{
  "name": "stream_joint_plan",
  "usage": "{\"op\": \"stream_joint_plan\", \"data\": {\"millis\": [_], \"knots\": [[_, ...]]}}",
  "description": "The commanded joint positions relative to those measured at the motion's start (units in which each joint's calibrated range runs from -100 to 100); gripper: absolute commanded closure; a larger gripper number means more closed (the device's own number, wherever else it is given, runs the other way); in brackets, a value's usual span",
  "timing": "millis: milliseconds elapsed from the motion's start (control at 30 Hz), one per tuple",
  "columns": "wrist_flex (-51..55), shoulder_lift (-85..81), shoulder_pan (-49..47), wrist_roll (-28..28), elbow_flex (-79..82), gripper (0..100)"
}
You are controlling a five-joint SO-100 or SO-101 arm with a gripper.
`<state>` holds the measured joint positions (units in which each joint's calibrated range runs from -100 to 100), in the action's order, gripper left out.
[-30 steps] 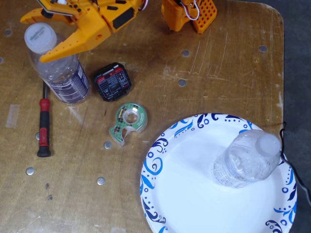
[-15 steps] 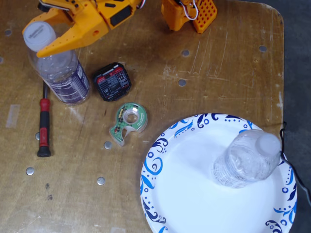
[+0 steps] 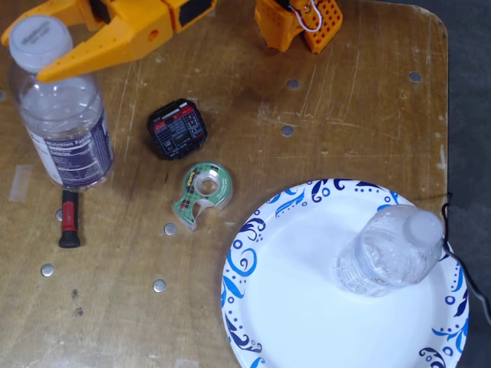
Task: Move the bottles to the plate
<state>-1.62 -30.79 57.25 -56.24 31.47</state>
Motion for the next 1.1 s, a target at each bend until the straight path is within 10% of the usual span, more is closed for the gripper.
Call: {"op": "stream_joint_plan", "data": {"millis": [0, 433, 1067], "knots": [[6.84, 0.10, -5.44, -0.10, -14.27, 98], [15.28, 6.59, -41.02, -3.12, -18.50, 97], [-1.60, 26.07, -43.50, -1.04, -16.07, 97]]}}
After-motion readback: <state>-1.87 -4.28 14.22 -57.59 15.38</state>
